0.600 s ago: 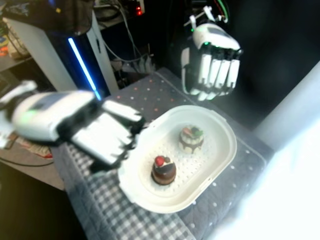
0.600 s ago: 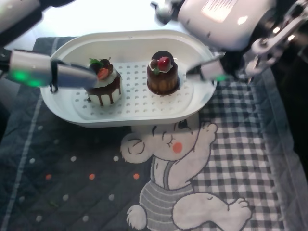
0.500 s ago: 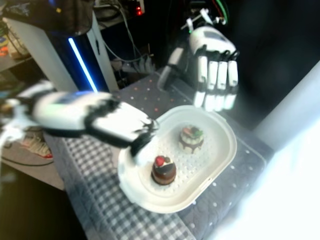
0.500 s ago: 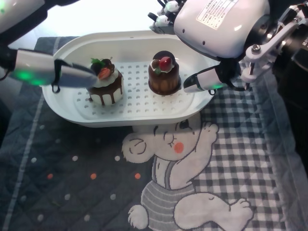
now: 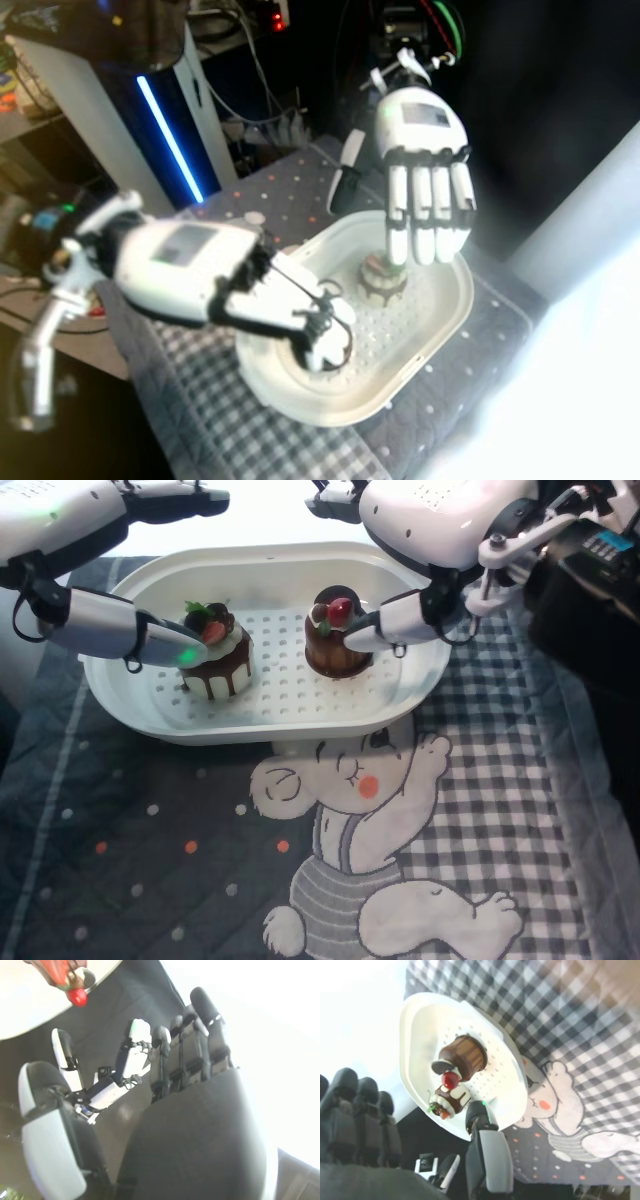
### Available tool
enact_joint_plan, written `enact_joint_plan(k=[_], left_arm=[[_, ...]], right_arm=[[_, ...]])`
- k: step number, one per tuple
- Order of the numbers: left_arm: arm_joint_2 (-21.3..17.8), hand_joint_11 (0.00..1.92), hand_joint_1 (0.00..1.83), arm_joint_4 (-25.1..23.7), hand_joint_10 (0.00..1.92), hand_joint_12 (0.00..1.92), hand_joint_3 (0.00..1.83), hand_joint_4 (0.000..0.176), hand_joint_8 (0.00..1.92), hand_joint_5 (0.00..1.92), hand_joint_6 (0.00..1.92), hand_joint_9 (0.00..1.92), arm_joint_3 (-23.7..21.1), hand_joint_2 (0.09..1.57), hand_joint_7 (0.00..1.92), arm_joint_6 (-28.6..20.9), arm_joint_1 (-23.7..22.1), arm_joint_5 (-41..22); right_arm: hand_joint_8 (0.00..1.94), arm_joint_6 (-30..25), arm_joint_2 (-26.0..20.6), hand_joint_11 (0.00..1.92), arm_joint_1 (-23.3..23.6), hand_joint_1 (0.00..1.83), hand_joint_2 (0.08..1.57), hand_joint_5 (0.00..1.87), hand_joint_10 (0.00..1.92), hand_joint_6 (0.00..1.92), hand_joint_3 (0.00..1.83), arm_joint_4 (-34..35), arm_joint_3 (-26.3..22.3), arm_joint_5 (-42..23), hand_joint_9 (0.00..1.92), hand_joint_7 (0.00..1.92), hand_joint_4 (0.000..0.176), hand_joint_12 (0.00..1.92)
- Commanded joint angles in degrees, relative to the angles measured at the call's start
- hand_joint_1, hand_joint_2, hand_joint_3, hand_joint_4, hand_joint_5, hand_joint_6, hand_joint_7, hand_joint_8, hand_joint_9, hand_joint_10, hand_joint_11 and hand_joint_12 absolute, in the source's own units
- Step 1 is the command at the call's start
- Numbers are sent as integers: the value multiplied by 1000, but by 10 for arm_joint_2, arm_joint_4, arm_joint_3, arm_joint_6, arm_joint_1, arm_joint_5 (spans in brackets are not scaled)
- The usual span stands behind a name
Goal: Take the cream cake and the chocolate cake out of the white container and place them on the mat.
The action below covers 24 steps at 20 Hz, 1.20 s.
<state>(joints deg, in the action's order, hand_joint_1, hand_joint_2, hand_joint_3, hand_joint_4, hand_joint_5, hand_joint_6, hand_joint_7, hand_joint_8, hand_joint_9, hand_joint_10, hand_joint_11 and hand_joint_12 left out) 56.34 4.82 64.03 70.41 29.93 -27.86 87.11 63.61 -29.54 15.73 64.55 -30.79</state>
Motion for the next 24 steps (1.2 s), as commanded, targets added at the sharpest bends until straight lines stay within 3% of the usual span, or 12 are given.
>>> enact_joint_plan(k=[1,3,8,9,10,11,14,16,24], left_arm=[[8,0,683,3,72,1418,0,0,14,303,5,357,3,859,308,-1,-8,-56],[15,0,672,4,91,1494,0,0,12,295,0,386,9,846,321,-1,-8,-48],[27,0,725,15,91,1444,0,0,3,295,10,364,20,837,302,-1,-4,-16],[31,2,746,18,426,1574,0,0,36,334,3,355,24,856,415,-1,-3,-10],[34,42,741,21,688,1577,0,0,44,348,1,288,27,857,449,-1,-1,-7],[37,30,737,24,741,1544,1,0,30,333,0,240,30,864,429,-1,1,-3],[45,0,743,30,295,1323,0,0,0,295,0,262,39,892,302,-1,5,9],[50,0,741,38,111,1252,0,0,0,305,0,305,45,905,275,-1,9,17],[80,0,846,64,101,1308,0,0,29,330,3,394,82,889,396,-1,19,44]], right_arm=[[8,2,2,0,7,643,857,464,80,9,12,5,6,-67,524,558,0,1312],[8,1,4,0,7,594,858,475,89,9,10,31,10,-67,547,568,0,1400],[3,-33,19,1,7,585,882,476,86,7,15,68,22,-66,543,547,0,1457],[1,-36,24,0,7,545,870,453,77,0,7,73,27,-59,521,543,0,1464],[3,-36,29,0,7,542,866,456,82,2,5,75,31,-52,535,549,0,1487],[12,-36,31,7,7,574,863,477,91,10,3,77,33,-49,558,572,0,1490],[13,-36,39,76,7,655,880,514,91,13,6,79,33,-44,587,598,0,1392],[15,-36,48,71,7,710,890,501,98,5,9,80,36,-32,609,610,0,1382],[12,-35,79,110,3,853,888,521,113,6,4,95,78,30,637,639,0,1508]])
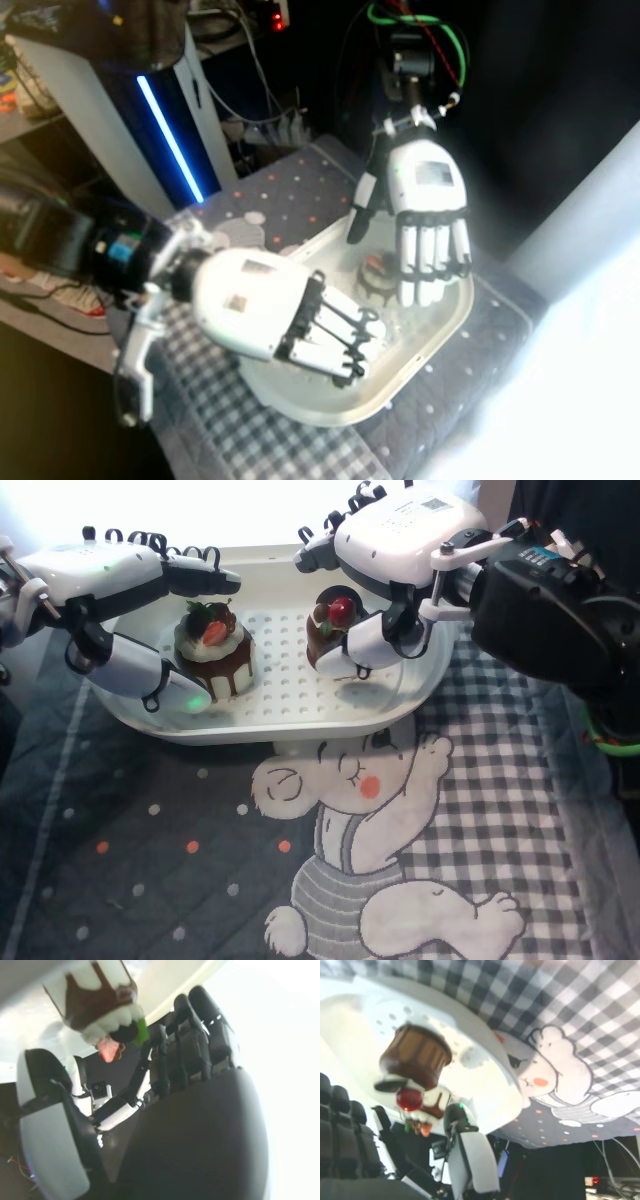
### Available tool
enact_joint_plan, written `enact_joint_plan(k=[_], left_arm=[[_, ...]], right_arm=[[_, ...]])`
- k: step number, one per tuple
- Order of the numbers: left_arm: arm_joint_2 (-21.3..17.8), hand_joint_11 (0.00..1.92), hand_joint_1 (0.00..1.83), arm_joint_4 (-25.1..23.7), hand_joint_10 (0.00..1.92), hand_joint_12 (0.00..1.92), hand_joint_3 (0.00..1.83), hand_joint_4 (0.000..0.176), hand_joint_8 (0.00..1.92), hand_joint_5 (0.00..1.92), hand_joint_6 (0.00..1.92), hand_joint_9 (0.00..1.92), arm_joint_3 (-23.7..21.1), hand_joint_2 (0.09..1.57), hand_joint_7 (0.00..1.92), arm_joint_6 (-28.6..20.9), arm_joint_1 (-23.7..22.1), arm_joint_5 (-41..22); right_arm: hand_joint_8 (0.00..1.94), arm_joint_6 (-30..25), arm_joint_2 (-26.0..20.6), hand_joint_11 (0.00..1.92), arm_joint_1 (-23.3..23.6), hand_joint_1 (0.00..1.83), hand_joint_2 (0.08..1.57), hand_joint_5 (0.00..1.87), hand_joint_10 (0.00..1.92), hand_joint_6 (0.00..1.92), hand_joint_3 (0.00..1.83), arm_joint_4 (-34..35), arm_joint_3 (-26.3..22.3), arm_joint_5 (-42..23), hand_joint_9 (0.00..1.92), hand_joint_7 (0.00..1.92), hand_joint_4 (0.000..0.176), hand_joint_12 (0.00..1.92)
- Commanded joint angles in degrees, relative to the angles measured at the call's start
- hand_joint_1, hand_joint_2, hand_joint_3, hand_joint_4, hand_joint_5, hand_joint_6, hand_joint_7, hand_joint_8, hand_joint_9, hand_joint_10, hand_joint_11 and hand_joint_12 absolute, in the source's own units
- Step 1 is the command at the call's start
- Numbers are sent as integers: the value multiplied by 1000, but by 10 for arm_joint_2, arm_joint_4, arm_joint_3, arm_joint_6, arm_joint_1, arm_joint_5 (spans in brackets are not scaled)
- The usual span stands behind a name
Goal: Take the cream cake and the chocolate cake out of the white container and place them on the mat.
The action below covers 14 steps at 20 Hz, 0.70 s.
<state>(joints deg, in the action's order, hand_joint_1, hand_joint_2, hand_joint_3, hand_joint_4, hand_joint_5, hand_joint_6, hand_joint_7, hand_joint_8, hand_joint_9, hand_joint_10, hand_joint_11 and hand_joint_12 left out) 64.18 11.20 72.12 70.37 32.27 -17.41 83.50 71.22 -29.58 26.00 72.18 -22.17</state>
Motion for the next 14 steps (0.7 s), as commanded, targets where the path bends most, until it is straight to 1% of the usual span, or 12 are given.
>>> enact_joint_plan(k=[1,3,4,7,8,9,10,11,12,13,14], left_arm=[[2,0,861,1,91,1247,0,0,20,332,3,375,2,889,386,-1,-5,-59],[5,0,880,4,85,1219,1,0,13,338,4,368,5,893,380,-1,-5,-56],[7,0,882,4,87,1243,1,0,11,342,5,376,7,894,385,-1,-4,-54],[13,0,886,4,113,1328,7,0,23,379,13,436,13,921,445,-1,-4,-50],[15,0,881,4,102,1294,8,0,21,409,20,425,15,931,458,-1,-4,-48],[17,3,910,4,127,1394,16,0,37,497,40,508,16,974,543,-1,-3,-47],[19,91,965,5,148,1396,19,0,43,560,47,593,19,1023,619,-1,-2,-47],[21,267,1059,8,192,1358,15,0,53,654,45,763,20,1105,776,-1,1,-46],[24,402,1188,12,254,1359,7,0,868,682,1049,943,23,1169,945,-1,5,-47],[26,531,1321,17,1149,1362,0,0,1091,694,1206,840,25,1186,893,-2,9,-47],[28,554,1344,25,1370,1379,1,0,1174,714,1250,782,28,1195,858,-2,13,-48]], right_arm=[[13,1,4,104,3,877,894,526,114,6,4,-7,3,-54,636,651,0,1486],[9,14,8,106,2,870,895,538,107,7,2,1,6,-46,633,655,0,1429],[9,21,9,110,2,877,893,548,106,9,1,6,7,-44,637,658,0,1416],[18,25,11,152,1,914,924,621,126,23,6,9,8,-42,683,709,0,1455],[32,25,12,183,1,945,945,666,142,35,12,9,8,-42,714,752,0,1473],[29,25,12,221,1,986,985,739,214,21,3,9,8,-42,736,817,0,1538],[17,25,13,234,1,1007,1020,785,377,4,0,9,8,-42,699,852,0,1596],[34,25,13,245,0,1057,1068,909,701,21,0,9,8,-42,630,920,0,1714],[101,25,14,339,0,1137,1106,975,1212,755,0,9,8,-42,552,1016,0,1847],[1110,25,14,430,0,1208,1143,1034,1443,795,0,9,8,-42,573,836,0,1906],[1323,25,14,483,0,1213,1159,1011,1464,858,1,9,8,-42,626,802,0,1918]])
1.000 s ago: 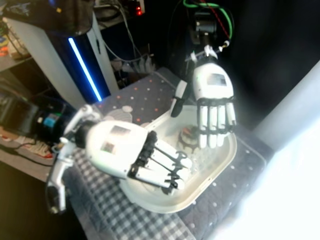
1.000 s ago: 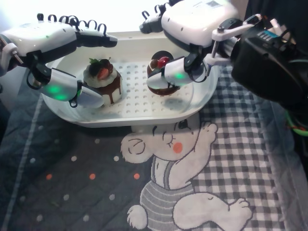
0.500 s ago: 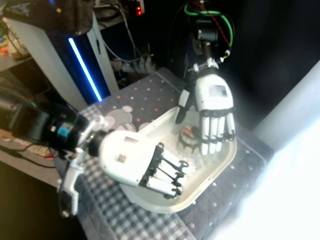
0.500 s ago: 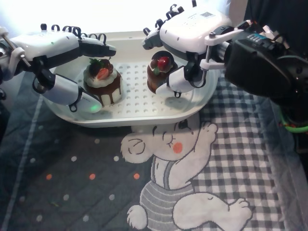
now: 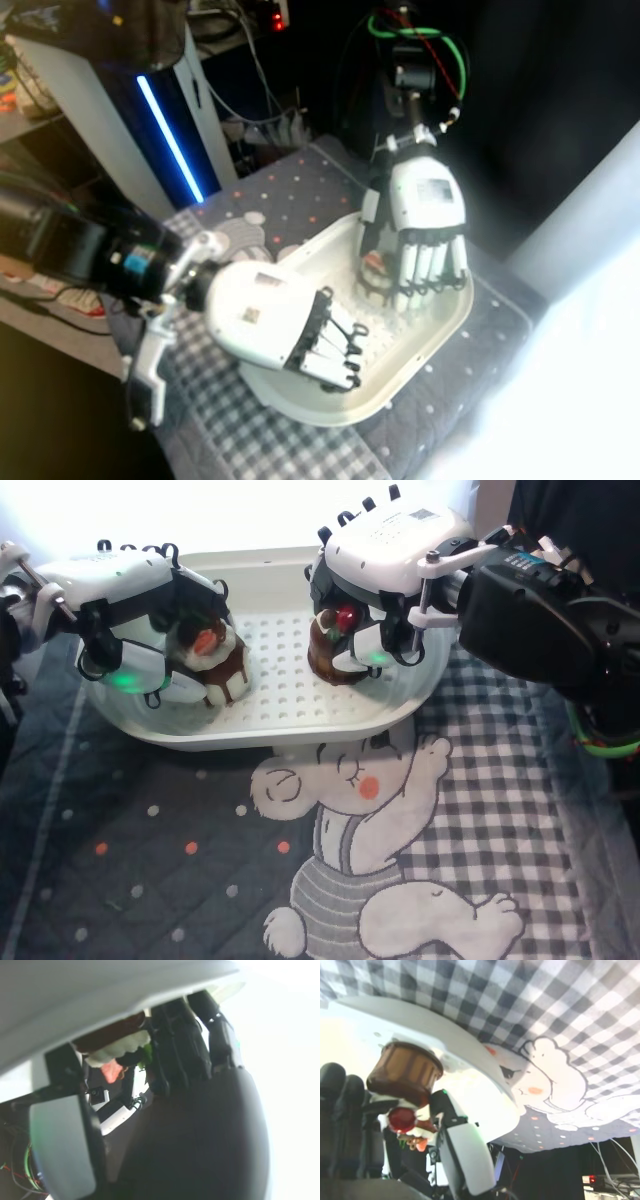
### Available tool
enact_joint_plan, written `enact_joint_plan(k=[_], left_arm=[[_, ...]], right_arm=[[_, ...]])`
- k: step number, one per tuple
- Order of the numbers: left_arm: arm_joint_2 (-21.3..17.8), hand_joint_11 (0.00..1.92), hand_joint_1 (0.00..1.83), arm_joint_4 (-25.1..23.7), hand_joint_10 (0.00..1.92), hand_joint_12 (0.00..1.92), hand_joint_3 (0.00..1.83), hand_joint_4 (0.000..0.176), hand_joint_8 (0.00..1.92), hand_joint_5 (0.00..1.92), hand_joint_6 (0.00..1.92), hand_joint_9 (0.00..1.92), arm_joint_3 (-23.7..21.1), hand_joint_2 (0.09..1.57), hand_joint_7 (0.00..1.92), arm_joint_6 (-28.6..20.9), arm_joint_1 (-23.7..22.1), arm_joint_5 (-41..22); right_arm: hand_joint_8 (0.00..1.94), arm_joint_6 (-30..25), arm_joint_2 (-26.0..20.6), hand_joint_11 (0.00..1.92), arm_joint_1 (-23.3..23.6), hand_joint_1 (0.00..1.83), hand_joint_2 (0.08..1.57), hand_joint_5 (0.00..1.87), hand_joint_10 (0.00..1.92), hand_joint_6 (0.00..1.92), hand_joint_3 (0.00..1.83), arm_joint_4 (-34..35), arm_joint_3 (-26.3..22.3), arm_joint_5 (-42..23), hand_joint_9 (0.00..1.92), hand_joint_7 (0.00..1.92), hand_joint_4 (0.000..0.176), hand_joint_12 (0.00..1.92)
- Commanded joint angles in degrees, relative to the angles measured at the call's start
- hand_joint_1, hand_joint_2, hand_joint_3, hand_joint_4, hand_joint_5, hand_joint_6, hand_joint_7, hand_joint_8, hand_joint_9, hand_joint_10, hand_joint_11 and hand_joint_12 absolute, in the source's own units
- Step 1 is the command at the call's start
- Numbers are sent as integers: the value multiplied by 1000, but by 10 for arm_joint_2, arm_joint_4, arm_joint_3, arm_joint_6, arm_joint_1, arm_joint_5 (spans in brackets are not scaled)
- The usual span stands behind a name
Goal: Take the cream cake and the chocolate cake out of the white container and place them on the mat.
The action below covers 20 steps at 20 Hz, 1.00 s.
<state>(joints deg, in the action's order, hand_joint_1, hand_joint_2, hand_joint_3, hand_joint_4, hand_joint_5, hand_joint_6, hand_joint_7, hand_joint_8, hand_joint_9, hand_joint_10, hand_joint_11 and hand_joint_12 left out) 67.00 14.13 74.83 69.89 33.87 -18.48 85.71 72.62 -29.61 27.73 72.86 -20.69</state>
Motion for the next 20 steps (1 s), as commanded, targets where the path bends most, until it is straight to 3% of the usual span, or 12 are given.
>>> enact_joint_plan(k=[1,3,6,7,8,10,12,13,14,16,18,20], left_arm=[[1,543,1346,3,1421,1388,0,0,1188,735,1286,750,4,1200,843,3,1,-37],[4,508,1344,12,1445,1400,1,0,1192,713,1335,737,7,1207,834,3,6,-41],[5,434,1337,15,1497,1462,0,0,1226,702,1367,704,8,1223,795,-10,12,-54],[5,412,1338,15,1495,1478,0,0,1219,709,1349,698,8,1220,811,-20,14,-64],[3,412,1337,15,1504,1511,1,0,1240,702,1335,696,6,1221,812,-29,14,-79],[-12,470,1338,10,1504,1555,0,0,1260,686,1328,716,-14,1221,813,-33,15,-115],[-26,496,1340,2,1467,1510,0,0,1239,690,1330,728,-36,1214,834,-33,16,-143],[-43,533,1343,-9,1457,1501,0,0,1224,698,1301,745,-59,1208,844,-33,17,-171],[-54,550,1343,-15,1469,1524,0,0,1236,695,1288,751,-74,1209,834,-34,20,-188],[-84,602,1346,-31,1434,1509,0,0,1218,696,1294,782,-114,1203,833,-34,31,-233],[-112,629,1346,-41,1435,1527,0,0,1216,704,1288,796,-150,1202,820,-34,50,-271],[-135,634,1343,-52,1462,1555,1,0,1256,685,1292,789,-182,1210,802,-34,70,-304]], right_arm=[[1310,3,0,566,1,1221,1154,972,1385,877,0,-8,1,-57,756,874,0,1894],[1233,3,0,794,1,1253,1149,885,1272,905,0,-8,1,-57,1004,988,0,1788],[1233,3,-3,771,1,1254,1151,870,1277,923,0,-8,-3,-67,1004,990,0,1782],[1134,3,-9,263,1,1259,1137,874,1157,953,0,-8,-8,-76,897,1034,0,1726],[1101,3,-22,190,1,1258,1131,884,1111,961,0,-8,-22,-93,857,1045,0,1690],[1039,3,-60,659,1,1234,1133,878,1053,1061,0,-27,-64,-137,964,1034,0,1686],[1105,3,-83,684,1,1213,1147,889,1077,1094,2,-45,-90,-165,919,966,0,1731],[1152,3,-104,625,1,1211,1150,906,1167,1075,1,-64,-116,-188,857,936,0,1780],[1139,3,-114,469,1,1212,1156,940,1135,1128,2,-74,-129,-201,741,872,0,1788],[1122,3,-143,591,-1,1206,1163,853,1083,1191,0,-108,-169,-228,821,932,0,1697],[1110,3,-163,747,-6,1250,1144,840,1091,1076,0,-136,-201,-248,956,1024,0,1643],[1288,3,-182,764,-24,1251,1168,817,1344,1023,2,-157,-231,-270,937,961,0,1797]])
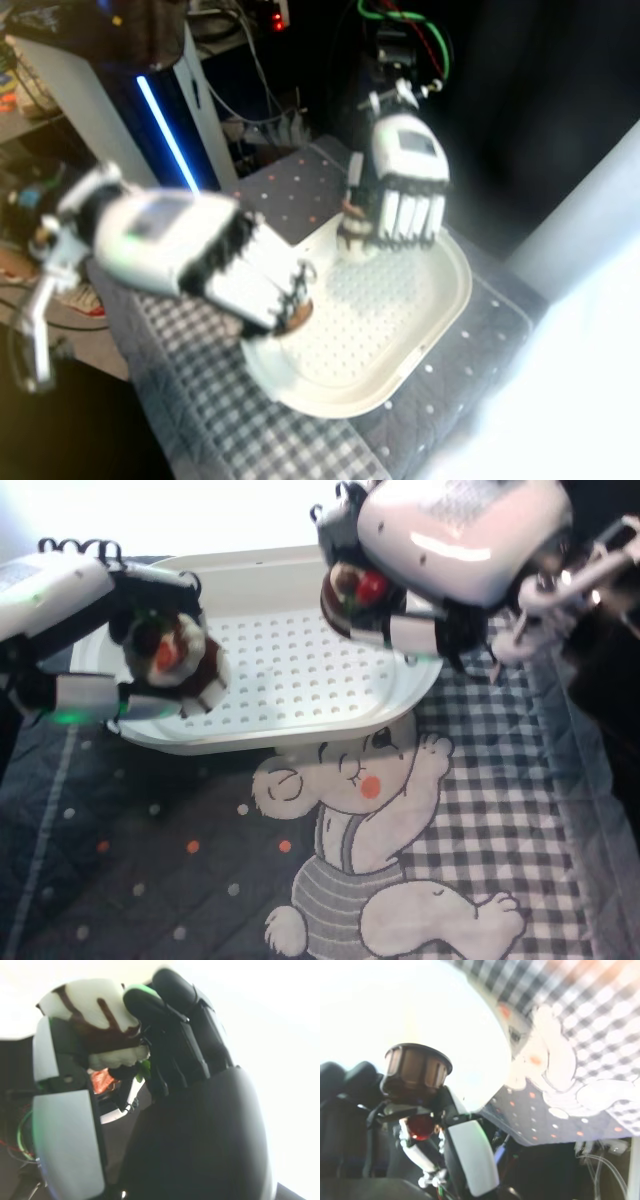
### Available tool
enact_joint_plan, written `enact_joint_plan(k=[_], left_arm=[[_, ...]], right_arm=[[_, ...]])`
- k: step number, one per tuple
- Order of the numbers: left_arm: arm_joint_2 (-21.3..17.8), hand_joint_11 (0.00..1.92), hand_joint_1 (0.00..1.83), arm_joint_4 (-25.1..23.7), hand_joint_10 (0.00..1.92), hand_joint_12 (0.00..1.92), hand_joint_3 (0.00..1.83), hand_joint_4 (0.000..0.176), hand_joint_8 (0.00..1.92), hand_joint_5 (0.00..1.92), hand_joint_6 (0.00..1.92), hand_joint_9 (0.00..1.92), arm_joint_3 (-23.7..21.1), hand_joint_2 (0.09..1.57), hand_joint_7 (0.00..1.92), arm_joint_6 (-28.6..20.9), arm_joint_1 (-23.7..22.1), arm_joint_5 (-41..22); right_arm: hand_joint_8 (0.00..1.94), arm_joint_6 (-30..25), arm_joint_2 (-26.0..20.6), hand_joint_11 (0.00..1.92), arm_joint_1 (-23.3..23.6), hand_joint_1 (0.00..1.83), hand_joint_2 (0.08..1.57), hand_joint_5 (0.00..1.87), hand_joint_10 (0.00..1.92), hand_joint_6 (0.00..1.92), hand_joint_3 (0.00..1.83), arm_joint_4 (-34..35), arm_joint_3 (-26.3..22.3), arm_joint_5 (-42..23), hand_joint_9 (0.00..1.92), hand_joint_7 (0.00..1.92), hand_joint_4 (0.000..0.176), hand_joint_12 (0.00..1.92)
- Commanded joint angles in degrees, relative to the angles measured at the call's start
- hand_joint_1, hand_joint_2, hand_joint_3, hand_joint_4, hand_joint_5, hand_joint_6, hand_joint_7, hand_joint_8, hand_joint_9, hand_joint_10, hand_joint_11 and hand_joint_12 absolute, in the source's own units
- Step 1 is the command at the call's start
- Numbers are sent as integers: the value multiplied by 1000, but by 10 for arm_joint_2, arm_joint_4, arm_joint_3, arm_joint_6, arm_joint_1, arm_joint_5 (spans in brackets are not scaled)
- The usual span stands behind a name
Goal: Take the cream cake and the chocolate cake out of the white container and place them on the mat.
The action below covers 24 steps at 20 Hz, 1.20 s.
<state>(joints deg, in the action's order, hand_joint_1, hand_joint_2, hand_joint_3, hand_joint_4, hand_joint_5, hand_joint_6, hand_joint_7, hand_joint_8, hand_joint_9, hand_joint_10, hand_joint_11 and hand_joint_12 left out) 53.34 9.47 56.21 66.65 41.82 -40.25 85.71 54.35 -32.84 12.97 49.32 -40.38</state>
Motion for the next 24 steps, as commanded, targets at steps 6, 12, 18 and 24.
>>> enact_joint_plan(k=[6,12,18,24], left_arm=[[-57,752,1334,-23,1345,1386,0,0,1206,716,1237,897,-91,1189,812,-1,65,-172],[-70,646,1192,-30,1304,1603,3,0,1359,674,1331,756,-158,1240,807,-7,131,-210],[-49,625,1161,-31,1113,1605,0,0,1364,669,1326,795,-174,1244,829,-76,194,-213],[-17,166,471,-18,793,1450,0,0,344,534,376,434,-156,1089,634,-146,230,-195]], right_arm=[[947,3,-44,643,-83,1280,1101,909,1359,973,0,-45,-88,-142,813,1138,0,1728],[789,1,-58,585,-174,1287,1058,1006,1140,843,0,-48,-150,-178,878,1212,0,1654],[1003,-81,-56,865,-234,1280,1097,923,1284,917,4,-55,-171,-181,916,1114,0,1602],[748,-115,-50,546,-263,992,1127,681,1112,826,0,-47,-171,-181,656,787,0,1488]])
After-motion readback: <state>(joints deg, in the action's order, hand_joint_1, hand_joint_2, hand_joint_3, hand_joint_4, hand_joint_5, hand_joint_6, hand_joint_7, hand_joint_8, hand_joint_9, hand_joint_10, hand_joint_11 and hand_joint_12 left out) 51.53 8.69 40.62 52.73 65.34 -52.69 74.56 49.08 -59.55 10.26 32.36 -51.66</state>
